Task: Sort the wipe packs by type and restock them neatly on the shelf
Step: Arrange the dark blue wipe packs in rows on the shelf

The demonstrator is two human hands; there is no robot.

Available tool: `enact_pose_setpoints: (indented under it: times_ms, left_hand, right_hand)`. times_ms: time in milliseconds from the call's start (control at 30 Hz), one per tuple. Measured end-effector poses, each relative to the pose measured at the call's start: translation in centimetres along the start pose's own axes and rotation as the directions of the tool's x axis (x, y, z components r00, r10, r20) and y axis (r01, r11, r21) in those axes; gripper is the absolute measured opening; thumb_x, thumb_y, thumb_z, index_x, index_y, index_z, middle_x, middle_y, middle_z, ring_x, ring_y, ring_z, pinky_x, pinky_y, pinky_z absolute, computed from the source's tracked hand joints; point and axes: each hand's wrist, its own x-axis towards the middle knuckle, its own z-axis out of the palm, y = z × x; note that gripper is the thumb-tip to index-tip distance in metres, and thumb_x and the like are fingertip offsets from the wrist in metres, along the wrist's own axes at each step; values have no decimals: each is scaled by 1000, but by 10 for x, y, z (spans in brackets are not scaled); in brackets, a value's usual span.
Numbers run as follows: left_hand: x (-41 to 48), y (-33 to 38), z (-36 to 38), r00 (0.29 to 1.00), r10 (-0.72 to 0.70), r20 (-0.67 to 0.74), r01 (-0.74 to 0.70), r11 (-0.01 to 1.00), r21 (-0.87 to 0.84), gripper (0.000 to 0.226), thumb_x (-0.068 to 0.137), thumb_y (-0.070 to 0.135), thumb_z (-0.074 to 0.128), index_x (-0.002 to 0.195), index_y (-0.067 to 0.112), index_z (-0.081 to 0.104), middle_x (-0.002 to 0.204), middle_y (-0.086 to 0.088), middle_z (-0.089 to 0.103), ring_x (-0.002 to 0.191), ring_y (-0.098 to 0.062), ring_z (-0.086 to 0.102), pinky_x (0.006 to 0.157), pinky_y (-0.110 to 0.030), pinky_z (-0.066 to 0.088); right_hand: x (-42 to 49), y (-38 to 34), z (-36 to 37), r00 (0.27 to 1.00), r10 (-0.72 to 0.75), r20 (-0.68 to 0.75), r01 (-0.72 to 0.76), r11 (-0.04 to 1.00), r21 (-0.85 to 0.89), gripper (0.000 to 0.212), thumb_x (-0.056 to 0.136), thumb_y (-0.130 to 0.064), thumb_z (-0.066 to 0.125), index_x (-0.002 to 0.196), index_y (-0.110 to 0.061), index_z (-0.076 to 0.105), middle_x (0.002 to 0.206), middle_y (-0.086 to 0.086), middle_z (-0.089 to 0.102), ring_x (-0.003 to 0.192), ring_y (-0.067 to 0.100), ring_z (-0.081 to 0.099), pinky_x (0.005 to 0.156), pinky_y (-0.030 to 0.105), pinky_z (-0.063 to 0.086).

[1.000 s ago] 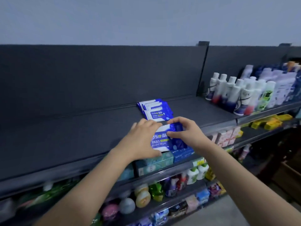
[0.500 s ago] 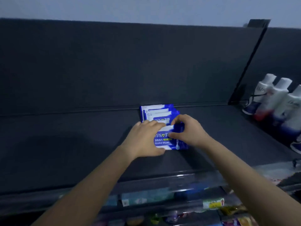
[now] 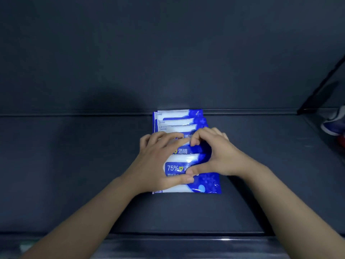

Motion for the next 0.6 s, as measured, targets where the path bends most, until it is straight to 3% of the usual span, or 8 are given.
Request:
enact_pose_setpoints:
  times_ms: [100,300,467,600]
  left_hand:
    - [3,-2,-2,1000,4,-25,-4,1000,-9,91,64,83,54,142,43,32,138,25,34,129,0,26,108,-27,9]
    - [4,-3,-3,997,43,-68,-41,999,23,87,65,81,55,136,31,47,133,21,42,123,-1,34,104,-23,14]
    - [1,5,-7,991,80,-105,-83,996,-27,83,66,80,52,136,36,48,148,8,35,130,-10,30,105,-29,16]
    - [-8,17,-23,971,196,-135,-197,980,7,82,70,80,44,138,33,47,152,6,32,132,-14,28,109,-33,17]
  right_hand:
    - [1,4,1,991,-93,-91,91,996,-20,58,49,-68,77,91,-36,54,93,-18,53,98,4,46,93,23,31]
    - [5,-2,-3,982,-156,-103,145,984,-102,59,53,-66,78,97,-31,59,91,-14,57,91,9,52,85,28,42]
    - [-3,-24,-10,994,-19,-108,-9,968,-252,43,70,-53,76,104,-29,63,101,-13,61,94,7,55,84,30,47]
    - [-43,-61,3,928,34,-370,-181,912,-368,38,83,-37,69,117,-21,63,105,-2,63,102,20,58,89,36,46]
